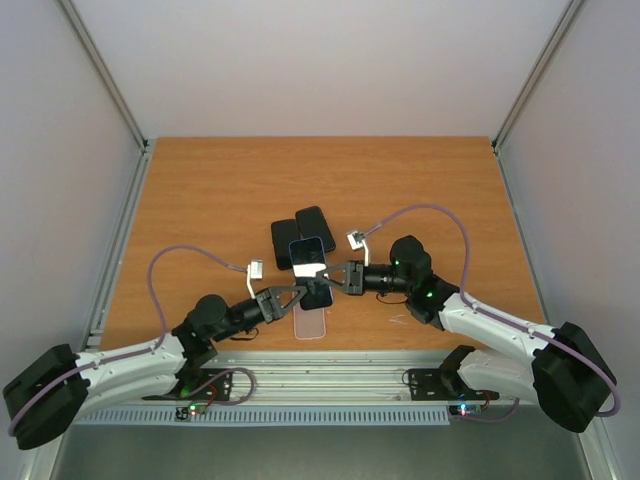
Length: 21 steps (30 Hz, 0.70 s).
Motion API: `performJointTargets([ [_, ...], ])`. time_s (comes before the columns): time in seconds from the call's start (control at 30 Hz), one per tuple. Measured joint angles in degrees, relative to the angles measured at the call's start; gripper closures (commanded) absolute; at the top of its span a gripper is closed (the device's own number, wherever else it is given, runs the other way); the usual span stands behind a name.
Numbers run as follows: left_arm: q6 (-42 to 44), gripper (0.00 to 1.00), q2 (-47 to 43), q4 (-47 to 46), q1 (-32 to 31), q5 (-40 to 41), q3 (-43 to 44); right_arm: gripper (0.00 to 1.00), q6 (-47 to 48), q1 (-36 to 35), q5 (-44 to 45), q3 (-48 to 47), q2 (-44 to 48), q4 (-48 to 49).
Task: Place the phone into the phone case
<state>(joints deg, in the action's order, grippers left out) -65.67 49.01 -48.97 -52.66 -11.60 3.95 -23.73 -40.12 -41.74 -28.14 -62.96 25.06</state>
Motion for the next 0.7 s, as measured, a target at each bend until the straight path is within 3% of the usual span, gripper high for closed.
performJointTargets([
  [0.17,-0.24,0.51,-3.45,7.37,0.20,3.08,-0.02,0.99,-0.02,0.00,1.44,1.11,-0.07,-1.86],
  [0.37,0.87,0.37,-12.96,27.23,0.26,7.89,1.07,0.99,-0.39,-0.04,4.96,1.44,-0.22,-5.66],
  [0.53,1.88,0.28,-19.17,44.44,0.26,12.28,3.50,0.99,-1.64,-0.48,9.09,1.66,-2.08,-8.87],
  [0.7,2.73,0.23,-18.82,54.49,0.31,14.14,5.09,0.99,-3.48,-2.23,12.20,1.86,-6.71,-10.93],
])
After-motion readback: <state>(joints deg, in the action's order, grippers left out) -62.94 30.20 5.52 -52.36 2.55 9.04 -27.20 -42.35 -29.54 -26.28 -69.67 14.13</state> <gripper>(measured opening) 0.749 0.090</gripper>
